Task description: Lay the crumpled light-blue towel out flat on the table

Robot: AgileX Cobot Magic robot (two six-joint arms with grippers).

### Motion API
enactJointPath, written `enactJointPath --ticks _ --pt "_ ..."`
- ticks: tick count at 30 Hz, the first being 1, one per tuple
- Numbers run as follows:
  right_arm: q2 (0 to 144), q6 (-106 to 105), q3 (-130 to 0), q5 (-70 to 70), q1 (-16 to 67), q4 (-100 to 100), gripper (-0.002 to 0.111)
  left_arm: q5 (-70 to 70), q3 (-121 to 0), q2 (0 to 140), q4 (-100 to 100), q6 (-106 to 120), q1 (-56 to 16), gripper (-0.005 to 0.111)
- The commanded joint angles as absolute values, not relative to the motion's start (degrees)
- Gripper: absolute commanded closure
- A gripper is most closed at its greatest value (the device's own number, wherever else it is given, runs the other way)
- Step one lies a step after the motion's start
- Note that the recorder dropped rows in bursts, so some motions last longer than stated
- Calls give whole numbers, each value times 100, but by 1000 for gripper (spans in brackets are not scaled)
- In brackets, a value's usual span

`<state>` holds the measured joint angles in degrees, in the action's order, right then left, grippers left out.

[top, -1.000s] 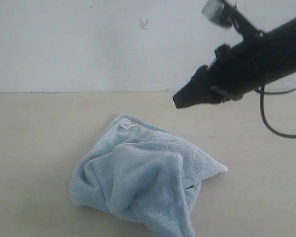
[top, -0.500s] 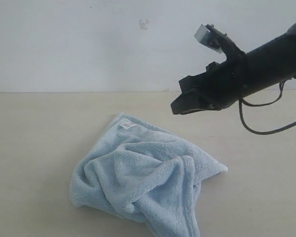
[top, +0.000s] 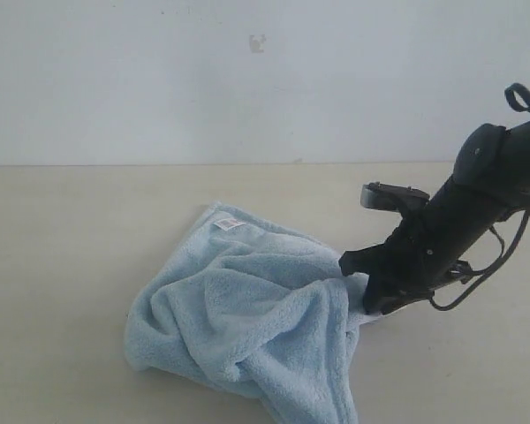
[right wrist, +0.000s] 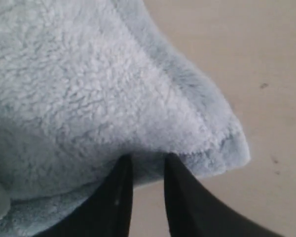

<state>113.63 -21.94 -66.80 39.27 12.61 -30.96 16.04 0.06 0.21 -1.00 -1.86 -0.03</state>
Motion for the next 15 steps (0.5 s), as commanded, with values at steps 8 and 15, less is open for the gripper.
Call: enactJointPath --ticks 8,15 --pt "11467 -2520 -6693 3565 1254 -3307 52 1587 0 0 -99 -184 -59 103" --pt "11323 -2315 -6693 3290 1254 -2791 52 1587 0 0 -99 -184 -59 103"
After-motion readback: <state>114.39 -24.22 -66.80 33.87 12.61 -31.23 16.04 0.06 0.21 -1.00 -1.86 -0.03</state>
